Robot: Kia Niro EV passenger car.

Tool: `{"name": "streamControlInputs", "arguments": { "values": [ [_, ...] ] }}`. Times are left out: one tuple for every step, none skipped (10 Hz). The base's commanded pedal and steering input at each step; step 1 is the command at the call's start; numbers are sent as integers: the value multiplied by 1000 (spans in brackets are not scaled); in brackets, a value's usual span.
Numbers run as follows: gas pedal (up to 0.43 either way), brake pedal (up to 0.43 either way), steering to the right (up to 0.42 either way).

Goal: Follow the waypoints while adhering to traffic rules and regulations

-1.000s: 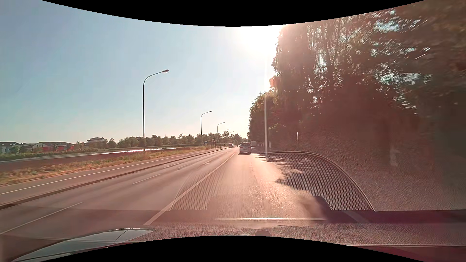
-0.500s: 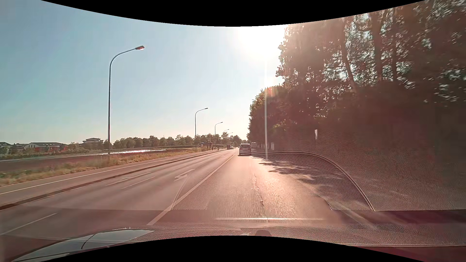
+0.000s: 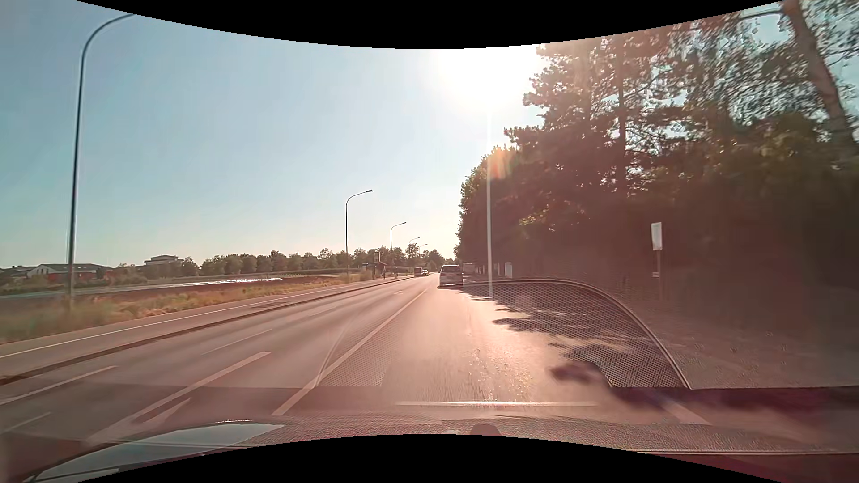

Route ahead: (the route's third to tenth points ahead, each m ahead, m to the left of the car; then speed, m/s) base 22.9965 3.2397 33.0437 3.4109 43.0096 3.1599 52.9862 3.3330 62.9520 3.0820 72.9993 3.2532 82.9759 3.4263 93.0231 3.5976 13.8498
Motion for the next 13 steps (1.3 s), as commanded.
{"name": "streamControlInputs", "arguments": {
  "values": [
    [130,6,0],
    [130,6,0],
    [130,0,-1],
    [130,0,-1],
    [130,6,-1],
    [130,0,-2],
    [130,6,-3],
    [130,6,-4],
    [130,0,-4],
    [130,6,-4],
    [130,6,-4],
    [130,6,-6],
    [130,6,-6]
  ]
}}
